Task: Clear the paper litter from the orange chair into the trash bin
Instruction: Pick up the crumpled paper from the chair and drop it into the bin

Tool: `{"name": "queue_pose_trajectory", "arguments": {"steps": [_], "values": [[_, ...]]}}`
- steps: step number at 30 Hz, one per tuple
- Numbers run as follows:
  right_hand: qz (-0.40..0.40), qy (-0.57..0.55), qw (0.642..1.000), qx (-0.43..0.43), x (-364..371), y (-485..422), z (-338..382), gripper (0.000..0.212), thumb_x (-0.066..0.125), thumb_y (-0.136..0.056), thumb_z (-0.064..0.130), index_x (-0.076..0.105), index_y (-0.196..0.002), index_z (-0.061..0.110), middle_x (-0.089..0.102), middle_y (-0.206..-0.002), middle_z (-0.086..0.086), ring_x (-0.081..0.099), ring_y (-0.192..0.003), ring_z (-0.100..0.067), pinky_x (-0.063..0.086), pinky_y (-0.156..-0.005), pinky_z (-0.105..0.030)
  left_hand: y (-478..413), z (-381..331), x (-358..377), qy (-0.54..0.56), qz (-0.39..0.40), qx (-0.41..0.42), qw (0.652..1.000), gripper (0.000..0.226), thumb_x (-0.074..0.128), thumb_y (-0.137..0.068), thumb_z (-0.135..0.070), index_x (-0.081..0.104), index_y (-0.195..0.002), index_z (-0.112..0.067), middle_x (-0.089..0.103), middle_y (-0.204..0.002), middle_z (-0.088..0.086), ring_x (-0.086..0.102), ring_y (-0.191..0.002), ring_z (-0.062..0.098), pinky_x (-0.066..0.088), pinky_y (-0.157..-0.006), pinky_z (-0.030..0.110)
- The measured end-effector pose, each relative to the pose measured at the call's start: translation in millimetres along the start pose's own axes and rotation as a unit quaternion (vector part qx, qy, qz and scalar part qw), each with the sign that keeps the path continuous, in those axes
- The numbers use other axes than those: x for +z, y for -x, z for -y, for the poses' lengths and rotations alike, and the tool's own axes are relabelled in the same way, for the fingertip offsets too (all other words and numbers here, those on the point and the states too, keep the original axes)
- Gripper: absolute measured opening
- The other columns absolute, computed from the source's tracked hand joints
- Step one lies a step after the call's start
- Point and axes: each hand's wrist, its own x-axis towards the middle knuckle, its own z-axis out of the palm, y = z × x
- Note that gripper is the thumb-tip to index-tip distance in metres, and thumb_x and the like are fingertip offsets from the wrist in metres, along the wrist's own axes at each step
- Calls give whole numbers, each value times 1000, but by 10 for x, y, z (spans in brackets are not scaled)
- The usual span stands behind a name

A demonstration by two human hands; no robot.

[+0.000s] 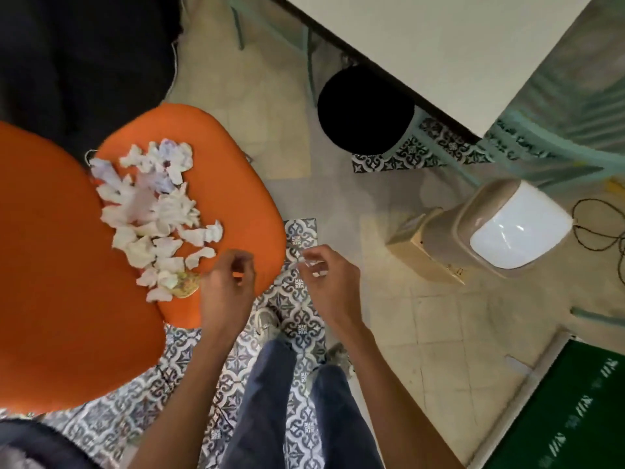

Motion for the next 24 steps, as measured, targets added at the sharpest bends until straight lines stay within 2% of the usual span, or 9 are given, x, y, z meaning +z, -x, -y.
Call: {"name": "queue_pose_trajectory", "arguments": {"steps": [5, 7, 9, 12, 15, 18, 21, 24], "values": [[70, 41, 996, -23, 879, -273, 134, 15, 75, -97, 29, 77, -112, 27, 78, -103, 11, 72, -91, -2, 63, -83, -33, -386, 775, -207, -32, -4, -37, 999, 12, 66, -96, -5, 73, -101, -14, 76, -94, 2, 70, -80, 17, 58, -72, 34], [99, 68, 992, -28, 1184, -382, 198, 16, 74, -98, 28, 77, -114, 26, 78, -106, 10, 72, -93, -4, 62, -86, -31, -596, 1084, -227, -54, 10, -60, 997, 13, 64, -96, -8, 71, -101, -17, 75, -93, 4, 71, -80, 22, 59, -70, 38], [115, 94, 988, -47, 1430, -502, 236, 14, 72, -100, 25, 76, -113, 26, 77, -105, 9, 71, -91, -6, 61, -81, -29, -807, 1295, -219, -70, 24, -80, 994, 14, 64, -95, -10, 71, -103, -18, 75, -94, 6, 70, -82, 26, 60, -70, 42], [123, 155, 978, -67, 1847, -728, 252, 14, 64, -103, 24, 75, -111, 26, 72, -103, 4, 68, -87, -14, 58, -73, -31, -1122, 1533, -205, -77, 51, -103, 990, 16, 70, -94, -8, 73, -107, -16, 75, -105, 5, 71, -93, 24, 62, -81, 41], [135, 198, 968, -73, 2187, -980, 247, 21, 61, -105, 24, 72, -123, 23, 71, -112, -3, 67, -98, -22, 53, -79, -30, -1363, 1726, -133, -84, 69, -121, 987, 18, 73, -94, -9, 73, -112, -16, 76, -114, 6, 73, -99, 26, 63, -87, 40], [146, 239, 956, -87, 2494, -1220, 191, 30, 63, -103, 20, 67, -133, 24, 68, -127, -4, 66, -112, -26, 56, -87, -38, -1588, 1868, -27, -85, 84, -143, 983, 31, 73, -96, -12, 68, -126, -16, 70, -131, 8, 70, -111, 32, 62, -94, 46], [166, 267, 945, -86, 2754, -1386, 121, 40, 67, -101, 15, 62, -139, 25, 61, -136, -5, 63, -119, -28, 58, -91, -41, -1754, 2065, 107, -131, 161, -120, 971, 54, 78, -94, -26, 56, -143, -20, 55, -146, 13, 60, -128, 38, 54, -103, 51], [199, 285, 932, -99, 2934, -1477, -7, 40, 63, -101, 12, 63, -141, 20, 54, -141, -11, 61, -122, -32, 58, -93, -46, -1871, 2279, 230, -164, 228, -97, 955, 66, 78, -93, -35, 50, -150, -18, 45, -151, 23, 54, -133, 45, 51, -107, 54]]}}
